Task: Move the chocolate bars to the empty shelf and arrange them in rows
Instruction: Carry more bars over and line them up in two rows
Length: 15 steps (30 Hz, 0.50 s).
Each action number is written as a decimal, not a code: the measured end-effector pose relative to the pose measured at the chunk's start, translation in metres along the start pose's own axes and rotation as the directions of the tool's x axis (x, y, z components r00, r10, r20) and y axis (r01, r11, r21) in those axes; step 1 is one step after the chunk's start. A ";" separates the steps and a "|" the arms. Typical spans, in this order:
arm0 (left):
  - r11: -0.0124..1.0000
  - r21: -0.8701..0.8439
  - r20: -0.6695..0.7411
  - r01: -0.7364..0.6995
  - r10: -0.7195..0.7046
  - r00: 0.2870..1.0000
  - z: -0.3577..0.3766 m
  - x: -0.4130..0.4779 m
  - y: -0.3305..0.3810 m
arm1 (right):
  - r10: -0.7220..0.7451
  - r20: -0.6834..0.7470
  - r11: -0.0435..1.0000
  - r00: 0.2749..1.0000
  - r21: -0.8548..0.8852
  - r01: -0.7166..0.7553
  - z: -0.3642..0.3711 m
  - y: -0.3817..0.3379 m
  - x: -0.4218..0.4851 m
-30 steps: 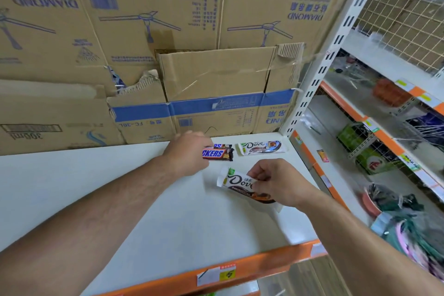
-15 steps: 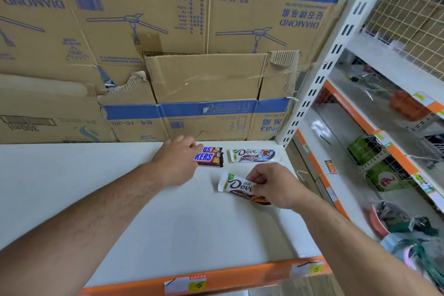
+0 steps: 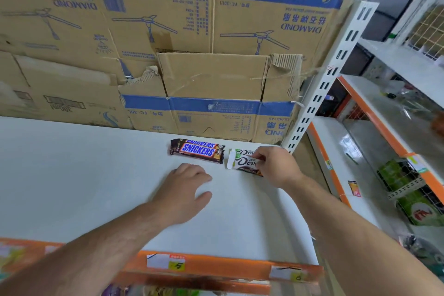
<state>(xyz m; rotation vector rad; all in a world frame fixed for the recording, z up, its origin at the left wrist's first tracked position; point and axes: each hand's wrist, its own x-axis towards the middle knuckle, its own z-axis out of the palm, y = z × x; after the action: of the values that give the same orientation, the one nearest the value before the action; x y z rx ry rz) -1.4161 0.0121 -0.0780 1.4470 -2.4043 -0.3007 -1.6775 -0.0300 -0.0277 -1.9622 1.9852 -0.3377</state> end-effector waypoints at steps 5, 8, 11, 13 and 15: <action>0.999 0.032 -0.074 -0.008 0.011 0.997 0.003 -0.009 0.002 | -0.115 -0.113 0.972 0.987 -0.220 0.088 0.007 0.003 0.000; 1.000 0.018 -0.077 0.013 -0.011 0.997 0.005 -0.010 0.003 | -0.155 -0.079 0.952 0.985 -0.280 0.128 0.013 0.006 -0.003; 1.000 0.016 -0.087 0.018 -0.017 0.996 0.007 -0.011 0.002 | -0.171 -0.037 0.922 0.985 -0.358 0.147 0.016 0.009 -0.001; 1.000 0.015 -0.085 0.025 -0.024 0.996 0.007 -0.012 0.002 | -0.161 -0.045 0.929 0.986 -0.343 0.136 0.017 0.009 -0.001; 0.999 0.015 -0.081 0.034 -0.033 0.996 0.007 -0.012 0.002 | -0.148 -0.049 0.939 0.988 -0.320 0.125 0.018 0.008 -0.001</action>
<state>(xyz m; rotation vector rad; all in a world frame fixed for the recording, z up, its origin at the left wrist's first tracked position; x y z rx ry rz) -1.4153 0.0233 -0.0859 1.4791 -2.3256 -0.2269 -1.6779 -0.0272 -0.0476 -2.3225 2.0574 -0.1297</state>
